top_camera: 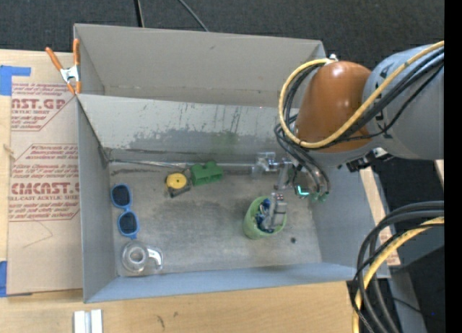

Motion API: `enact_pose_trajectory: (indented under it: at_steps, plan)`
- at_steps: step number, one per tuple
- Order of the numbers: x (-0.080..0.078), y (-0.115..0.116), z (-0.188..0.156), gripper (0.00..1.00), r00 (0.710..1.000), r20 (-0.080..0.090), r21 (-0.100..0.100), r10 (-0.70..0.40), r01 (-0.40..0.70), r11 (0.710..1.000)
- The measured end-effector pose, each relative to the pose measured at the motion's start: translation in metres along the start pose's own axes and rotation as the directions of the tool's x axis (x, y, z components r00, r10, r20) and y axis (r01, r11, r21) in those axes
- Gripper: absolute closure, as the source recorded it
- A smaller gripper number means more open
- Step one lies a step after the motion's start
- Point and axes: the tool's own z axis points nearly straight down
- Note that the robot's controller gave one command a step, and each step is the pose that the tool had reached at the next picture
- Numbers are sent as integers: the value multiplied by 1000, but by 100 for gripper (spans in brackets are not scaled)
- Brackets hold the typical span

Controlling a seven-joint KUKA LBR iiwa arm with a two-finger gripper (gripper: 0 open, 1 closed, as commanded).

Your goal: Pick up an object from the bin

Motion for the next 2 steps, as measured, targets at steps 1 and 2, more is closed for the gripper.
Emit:
enact_pose_trajectory:
  at_steps: [1, 2]
  plan:
    - [27, -3, 81, 0, 933, 1, -2, 360, -360, 933]
    - [-16, 29, 48, 0, 906, 11, -6, 423, -423, 906]
